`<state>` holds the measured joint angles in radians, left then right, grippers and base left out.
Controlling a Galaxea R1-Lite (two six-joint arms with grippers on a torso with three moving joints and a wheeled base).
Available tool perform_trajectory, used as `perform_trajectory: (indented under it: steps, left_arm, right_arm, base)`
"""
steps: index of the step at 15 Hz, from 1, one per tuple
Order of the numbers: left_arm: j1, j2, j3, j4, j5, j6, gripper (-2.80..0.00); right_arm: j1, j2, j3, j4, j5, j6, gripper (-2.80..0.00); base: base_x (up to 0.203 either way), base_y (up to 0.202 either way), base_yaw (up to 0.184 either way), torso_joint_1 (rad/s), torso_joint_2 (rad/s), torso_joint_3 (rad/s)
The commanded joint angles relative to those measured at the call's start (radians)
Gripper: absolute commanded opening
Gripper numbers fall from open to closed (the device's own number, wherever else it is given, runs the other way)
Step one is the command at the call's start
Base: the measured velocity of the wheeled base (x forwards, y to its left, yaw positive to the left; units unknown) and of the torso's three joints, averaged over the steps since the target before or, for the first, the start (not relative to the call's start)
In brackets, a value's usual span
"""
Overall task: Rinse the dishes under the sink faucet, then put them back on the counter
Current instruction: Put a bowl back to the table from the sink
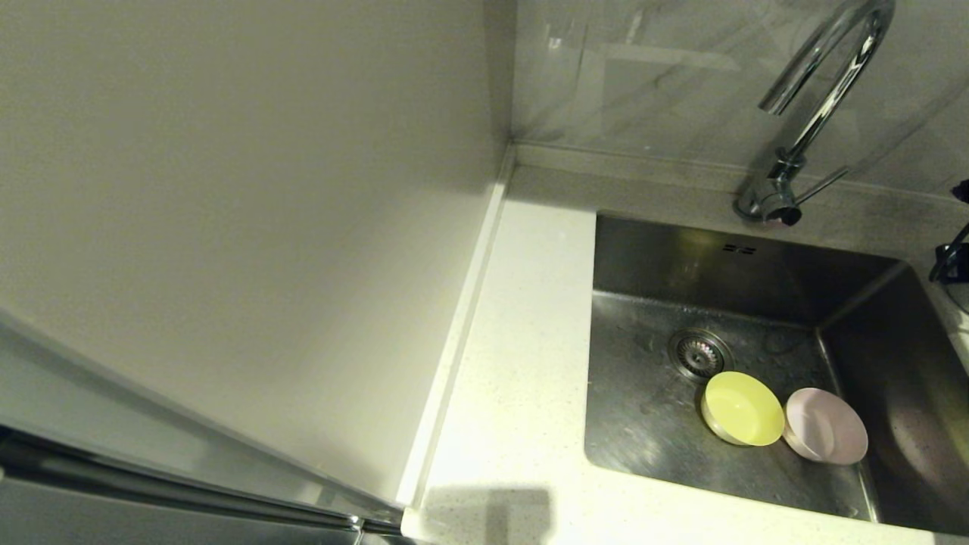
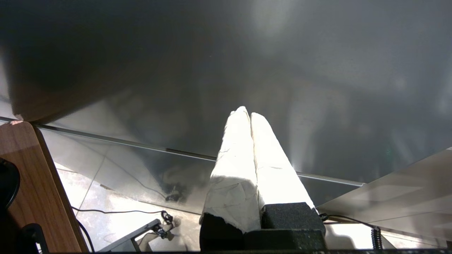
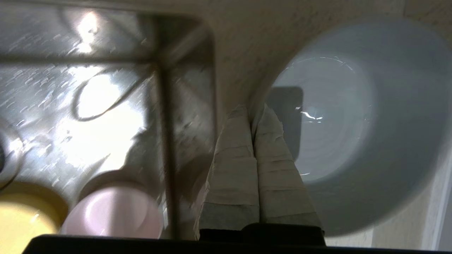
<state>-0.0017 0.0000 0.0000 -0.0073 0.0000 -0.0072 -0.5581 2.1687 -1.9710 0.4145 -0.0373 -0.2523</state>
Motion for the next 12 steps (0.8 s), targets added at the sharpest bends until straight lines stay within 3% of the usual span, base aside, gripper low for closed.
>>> perform_trajectory:
  steps: [1,10,11,12]
  left_arm:
    - [0.000,0.000,0.003,0.000,0.000,0.000,-2.80]
    - [0.000,0.000,0.003,0.000,0.000,0.000,-2.80]
    - [0.000,0.000,0.003,0.000,0.000,0.000,-2.80]
    - [0.000,0.000,0.003,0.000,0.000,0.000,-2.80]
  right_arm:
    - [0.000,0.052,-0.011,-0.010,-0.007,-0.001,-2.80]
    - [0.003,-0.027,-0.011,-0.040,-0.012,0.043,-2.80]
    - [0.003,-0.038,-0.009,-0.035,-0.012,0.043,0.00]
    - [0.003,-0.044,-0.009,-0.030,-0.012,0.041,0.00]
  base:
    - [0.000,0.000,0.000,0.000,0.00,0.000]
    - [0.000,0.000,0.000,0.000,0.00,0.000]
    - [0.000,0.000,0.000,0.000,0.00,0.000]
    - [0.000,0.000,0.000,0.000,0.00,0.000]
